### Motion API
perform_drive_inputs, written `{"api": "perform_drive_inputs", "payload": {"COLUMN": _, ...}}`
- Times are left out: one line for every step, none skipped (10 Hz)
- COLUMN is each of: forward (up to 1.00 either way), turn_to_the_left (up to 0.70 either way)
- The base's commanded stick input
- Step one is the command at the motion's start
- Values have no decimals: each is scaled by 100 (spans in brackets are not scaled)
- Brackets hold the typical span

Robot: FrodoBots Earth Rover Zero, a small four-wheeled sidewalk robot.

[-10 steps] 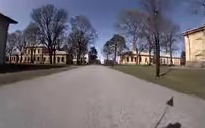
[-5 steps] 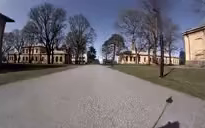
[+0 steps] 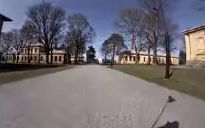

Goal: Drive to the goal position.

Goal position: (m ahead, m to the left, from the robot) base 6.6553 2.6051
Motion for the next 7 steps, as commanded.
{"api": "perform_drive_inputs", "payload": {"forward": 85, "turn_to_the_left": 0}}
{"api": "perform_drive_inputs", "payload": {"forward": 85, "turn_to_the_left": 0}}
{"api": "perform_drive_inputs", "payload": {"forward": 85, "turn_to_the_left": 0}}
{"api": "perform_drive_inputs", "payload": {"forward": 85, "turn_to_the_left": 0}}
{"api": "perform_drive_inputs", "payload": {"forward": 85, "turn_to_the_left": 0}}
{"api": "perform_drive_inputs", "payload": {"forward": 85, "turn_to_the_left": 0}}
{"api": "perform_drive_inputs", "payload": {"forward": 85, "turn_to_the_left": 0}}
